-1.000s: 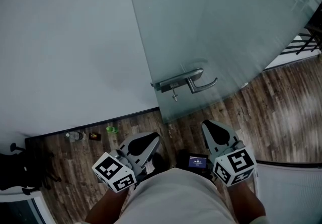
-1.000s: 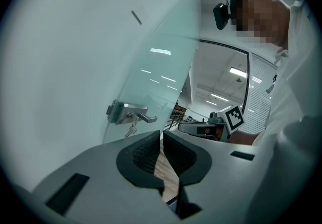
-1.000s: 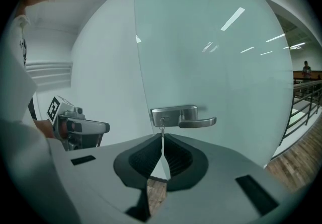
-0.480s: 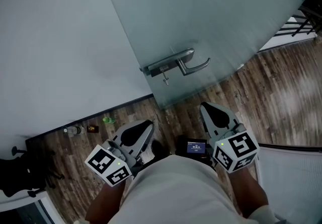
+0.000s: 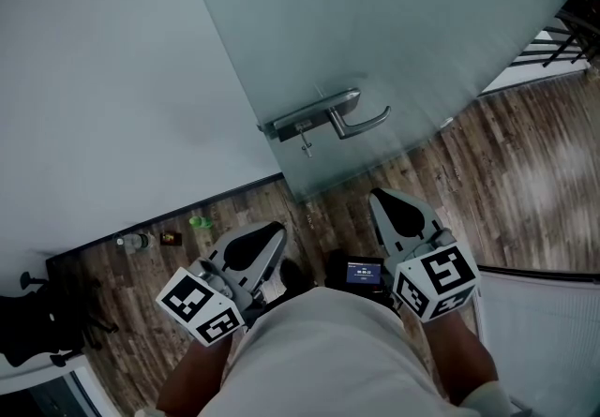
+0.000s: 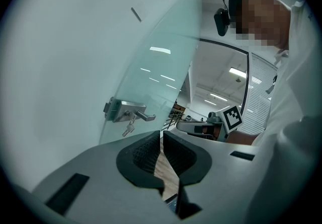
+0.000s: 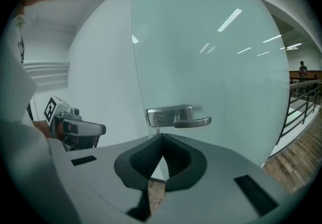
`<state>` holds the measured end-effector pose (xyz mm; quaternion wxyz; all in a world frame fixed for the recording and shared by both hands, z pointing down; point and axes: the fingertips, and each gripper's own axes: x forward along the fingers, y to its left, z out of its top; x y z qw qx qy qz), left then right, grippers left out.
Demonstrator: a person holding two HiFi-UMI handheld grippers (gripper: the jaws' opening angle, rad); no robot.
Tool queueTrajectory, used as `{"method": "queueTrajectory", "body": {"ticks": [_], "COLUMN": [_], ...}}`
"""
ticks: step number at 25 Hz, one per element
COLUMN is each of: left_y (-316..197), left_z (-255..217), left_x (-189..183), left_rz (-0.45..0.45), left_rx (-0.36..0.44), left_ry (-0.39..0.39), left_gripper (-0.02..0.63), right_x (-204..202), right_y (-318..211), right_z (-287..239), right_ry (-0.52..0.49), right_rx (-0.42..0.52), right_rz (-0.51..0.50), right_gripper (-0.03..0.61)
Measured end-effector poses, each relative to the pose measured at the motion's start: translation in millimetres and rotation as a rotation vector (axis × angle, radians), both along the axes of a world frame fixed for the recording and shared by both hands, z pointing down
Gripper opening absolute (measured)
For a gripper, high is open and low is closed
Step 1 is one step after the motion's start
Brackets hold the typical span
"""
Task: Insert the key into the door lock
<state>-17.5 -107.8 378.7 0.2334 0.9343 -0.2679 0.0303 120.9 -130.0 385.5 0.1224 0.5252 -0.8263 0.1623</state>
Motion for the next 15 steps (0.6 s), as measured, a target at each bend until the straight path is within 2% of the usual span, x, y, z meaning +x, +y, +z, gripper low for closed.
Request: {"method": "queueTrajectory", "body": {"ticks": [15], "left_y": [1.6], "left_z": [2.8], "left_x": [1.2], "left_rz": [0.007], "left_rx": [-0.01], "left_ry": [0.004], "left_gripper": [0.032], "right_x": [-1.5], "right_y": [-2.2], "right_z": [-0.1], "right_ry": [0.03], "right_rx": [0.009], "right_rz": [-0.012], "right_gripper": [0.011]}}
